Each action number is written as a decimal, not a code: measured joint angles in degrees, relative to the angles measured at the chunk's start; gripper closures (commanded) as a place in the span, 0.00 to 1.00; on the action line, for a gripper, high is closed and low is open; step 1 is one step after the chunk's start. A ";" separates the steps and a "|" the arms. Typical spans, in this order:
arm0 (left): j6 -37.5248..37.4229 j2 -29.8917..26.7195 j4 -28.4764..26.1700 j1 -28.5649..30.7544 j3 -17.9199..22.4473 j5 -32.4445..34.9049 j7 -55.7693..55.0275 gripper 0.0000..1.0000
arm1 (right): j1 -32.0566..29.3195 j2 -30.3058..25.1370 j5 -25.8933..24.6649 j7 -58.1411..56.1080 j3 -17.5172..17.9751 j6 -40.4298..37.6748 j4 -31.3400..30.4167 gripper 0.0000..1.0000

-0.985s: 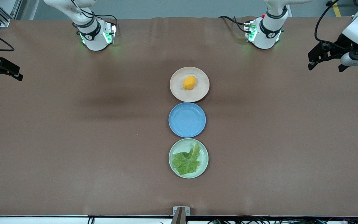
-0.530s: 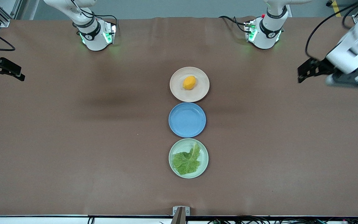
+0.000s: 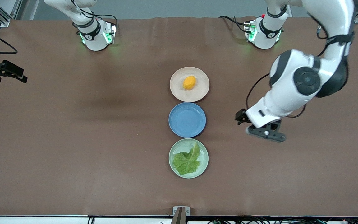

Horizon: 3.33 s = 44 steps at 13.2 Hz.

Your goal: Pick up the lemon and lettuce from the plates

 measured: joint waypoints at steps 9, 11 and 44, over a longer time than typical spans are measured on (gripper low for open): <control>20.97 18.30 8.78 -12.96 2.21 7.79 -9.40 0.09 | 18.17 4.55 2.87 43.02 1.58 2.03 -4.16 0.00; 24.63 20.63 8.82 -14.37 2.68 11.45 -9.64 0.18 | 26.04 4.10 3.37 56.67 1.77 8.69 -9.07 0.00; 15.67 9.85 4.92 -9.19 8.92 13.63 -8.14 1.00 | 41.69 29.77 2.74 68.58 -1.63 37.21 -6.03 0.98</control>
